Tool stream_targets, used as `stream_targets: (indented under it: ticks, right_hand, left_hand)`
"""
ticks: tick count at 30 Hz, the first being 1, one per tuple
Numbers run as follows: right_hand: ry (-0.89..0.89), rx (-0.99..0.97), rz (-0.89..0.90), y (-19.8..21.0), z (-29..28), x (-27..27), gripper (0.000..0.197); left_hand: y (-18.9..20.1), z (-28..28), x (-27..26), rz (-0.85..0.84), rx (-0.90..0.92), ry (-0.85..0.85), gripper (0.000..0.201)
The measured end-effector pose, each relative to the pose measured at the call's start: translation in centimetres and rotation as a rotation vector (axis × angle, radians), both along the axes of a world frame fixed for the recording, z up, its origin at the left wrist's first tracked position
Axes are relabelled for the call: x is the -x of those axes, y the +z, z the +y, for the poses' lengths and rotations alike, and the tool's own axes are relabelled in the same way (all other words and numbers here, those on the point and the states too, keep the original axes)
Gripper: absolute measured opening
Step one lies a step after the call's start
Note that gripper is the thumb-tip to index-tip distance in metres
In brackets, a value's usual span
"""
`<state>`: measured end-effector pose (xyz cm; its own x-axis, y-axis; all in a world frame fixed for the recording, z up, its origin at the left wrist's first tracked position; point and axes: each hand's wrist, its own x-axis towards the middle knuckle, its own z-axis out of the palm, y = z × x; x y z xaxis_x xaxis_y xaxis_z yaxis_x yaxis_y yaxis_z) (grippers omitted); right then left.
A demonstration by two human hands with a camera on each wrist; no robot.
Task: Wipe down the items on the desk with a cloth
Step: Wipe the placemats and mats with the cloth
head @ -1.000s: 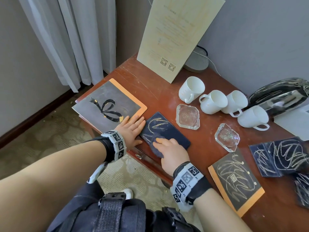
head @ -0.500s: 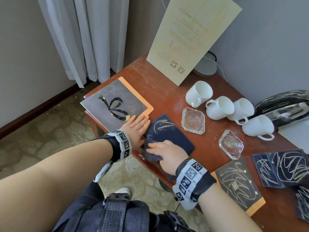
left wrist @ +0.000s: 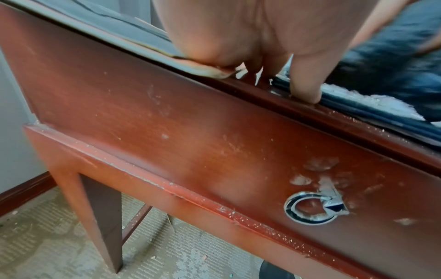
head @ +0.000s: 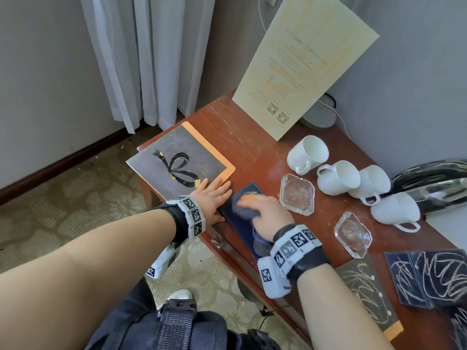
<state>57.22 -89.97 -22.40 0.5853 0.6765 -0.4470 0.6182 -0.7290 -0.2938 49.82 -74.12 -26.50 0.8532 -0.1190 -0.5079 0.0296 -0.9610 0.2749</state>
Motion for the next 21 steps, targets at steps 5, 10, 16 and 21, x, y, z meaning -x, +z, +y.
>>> stream_targets:
  ticks: [5, 10, 16, 21]
  right_hand:
    - [0.008, 0.145, -0.055, -0.7, 1.6, 1.8, 0.059]
    - [0.060, 0.078, 0.113, 0.1, -0.1, 0.8, 0.057]
    - [-0.272, 0.148, -0.094, -0.8, -1.2, -0.3, 0.058]
    - [0.002, 0.334, 0.033, 0.5, -1.0, -0.3, 0.058]
  left_hand:
    - [0.0, -0.1, -0.2, 0.006, -0.015, -0.002, 0.075]
    - [0.0, -0.1, -0.2, 0.010, -0.050, -0.010, 0.073]
    - [0.2, -0.2, -0.1, 0.042, -0.115, -0.084, 0.063]
    - [0.2, -0.2, -0.2, 0.066, -0.128, -0.092, 0.061]
